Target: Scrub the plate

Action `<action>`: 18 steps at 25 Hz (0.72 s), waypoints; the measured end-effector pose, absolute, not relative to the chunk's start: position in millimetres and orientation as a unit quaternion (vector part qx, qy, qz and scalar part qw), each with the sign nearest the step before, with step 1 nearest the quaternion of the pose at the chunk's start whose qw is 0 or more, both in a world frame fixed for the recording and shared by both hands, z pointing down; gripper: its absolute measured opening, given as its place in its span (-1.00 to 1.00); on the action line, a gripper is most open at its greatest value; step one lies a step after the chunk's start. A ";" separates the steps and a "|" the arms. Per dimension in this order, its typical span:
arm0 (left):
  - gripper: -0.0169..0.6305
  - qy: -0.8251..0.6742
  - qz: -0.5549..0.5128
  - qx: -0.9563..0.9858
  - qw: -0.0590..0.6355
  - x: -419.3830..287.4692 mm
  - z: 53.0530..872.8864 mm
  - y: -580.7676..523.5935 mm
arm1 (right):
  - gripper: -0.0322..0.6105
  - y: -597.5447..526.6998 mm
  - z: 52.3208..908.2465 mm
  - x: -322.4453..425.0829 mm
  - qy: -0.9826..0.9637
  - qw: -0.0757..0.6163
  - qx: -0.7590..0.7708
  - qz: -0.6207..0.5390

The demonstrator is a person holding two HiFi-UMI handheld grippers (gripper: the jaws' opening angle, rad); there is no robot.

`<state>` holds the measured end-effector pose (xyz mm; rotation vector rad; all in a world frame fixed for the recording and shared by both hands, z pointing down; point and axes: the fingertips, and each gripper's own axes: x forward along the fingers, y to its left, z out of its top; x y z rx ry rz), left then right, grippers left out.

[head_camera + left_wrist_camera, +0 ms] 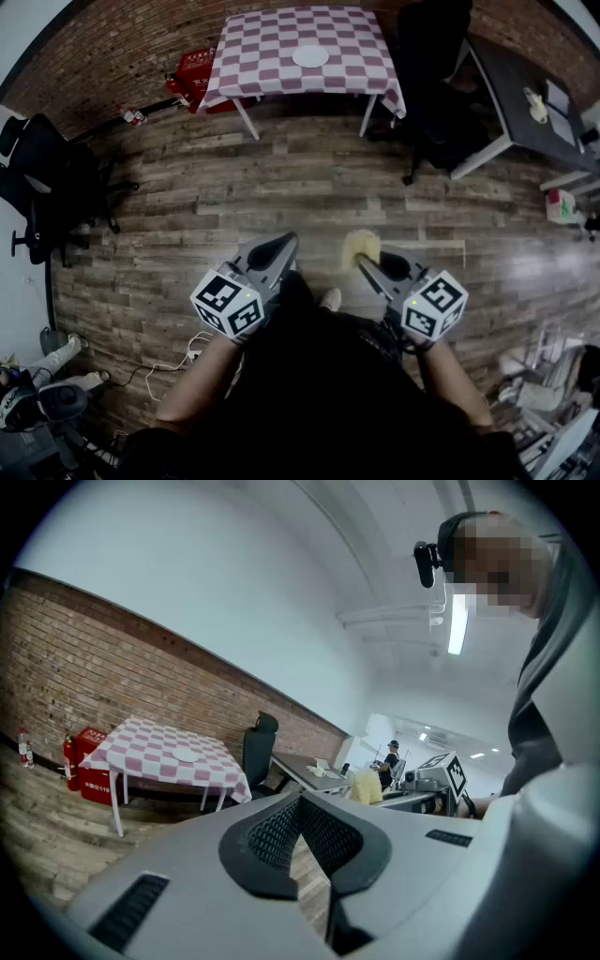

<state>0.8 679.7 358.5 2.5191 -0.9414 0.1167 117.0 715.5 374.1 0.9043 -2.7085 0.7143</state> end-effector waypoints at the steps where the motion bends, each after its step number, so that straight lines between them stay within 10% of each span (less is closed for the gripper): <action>1: -0.91 -0.340 0.042 0.912 0.224 -0.8 358.2 680.1 | -0.74 716.0 373.7 114.9 -0.915 0.099 0.307 0.243; 18: -0.91 -0.351 0.031 0.904 0.241 -40.4 366.7 651.6 | -0.74 686.2 378.3 81.5 -0.910 0.101 0.315 0.249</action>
